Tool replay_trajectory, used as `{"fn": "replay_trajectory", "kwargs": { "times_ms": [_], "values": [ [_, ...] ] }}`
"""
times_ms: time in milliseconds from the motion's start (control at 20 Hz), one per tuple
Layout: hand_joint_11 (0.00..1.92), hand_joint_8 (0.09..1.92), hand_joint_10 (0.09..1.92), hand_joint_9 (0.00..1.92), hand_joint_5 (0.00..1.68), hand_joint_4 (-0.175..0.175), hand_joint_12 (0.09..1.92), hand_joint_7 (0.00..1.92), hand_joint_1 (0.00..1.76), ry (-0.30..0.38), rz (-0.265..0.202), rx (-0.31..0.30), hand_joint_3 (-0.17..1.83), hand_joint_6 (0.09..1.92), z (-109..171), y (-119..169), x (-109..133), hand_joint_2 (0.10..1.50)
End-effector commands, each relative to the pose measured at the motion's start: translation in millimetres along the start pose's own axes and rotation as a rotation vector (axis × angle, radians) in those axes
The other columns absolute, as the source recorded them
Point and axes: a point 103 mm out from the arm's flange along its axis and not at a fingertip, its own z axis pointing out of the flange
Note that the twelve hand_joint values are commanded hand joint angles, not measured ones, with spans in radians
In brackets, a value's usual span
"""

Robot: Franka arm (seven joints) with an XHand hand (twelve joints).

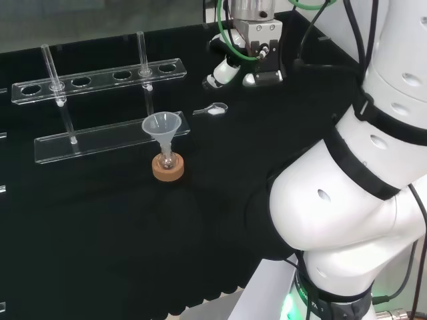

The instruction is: Pick up the weighing funnel.

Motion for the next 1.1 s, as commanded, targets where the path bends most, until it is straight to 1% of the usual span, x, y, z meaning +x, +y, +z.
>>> {"fn": "replay_trajectory", "kwargs": {
  "times_ms": [50,200,400,800,1100],
  "values": [
    [0.41,0.7,0.6,0.61,0.5,-0.06,1.36,0.37,0.85,0.028,0.009,0.023,0.52,0.09,9.0,35.6,-32.1,0.6],
    [0.42,0.7,0.6,0.62,0.51,-0.059,1.35,0.38,0.85,0.042,0.02,0.048,0.52,0.09,16.6,50.1,-41.0,0.6],
    [0.42,0.7,0.59,0.61,0.52,-0.058,1.35,0.38,0.88,0.05,0.025,0.075,0.53,0.09,26.9,68.9,-45.5,0.6],
    [0.41,0.69,0.58,0.61,0.55,-0.049,1.34,0.38,0.9,0.07,0.016,0.107,0.54,0.09,45.6,100.1,-52.0,0.6],
    [0.42,0.69,0.58,0.62,0.59,-0.042,1.34,0.39,0.92,0.027,0.016,0.118,0.54,0.09,56.9,117.9,-51.0,0.6]
  ]
}}
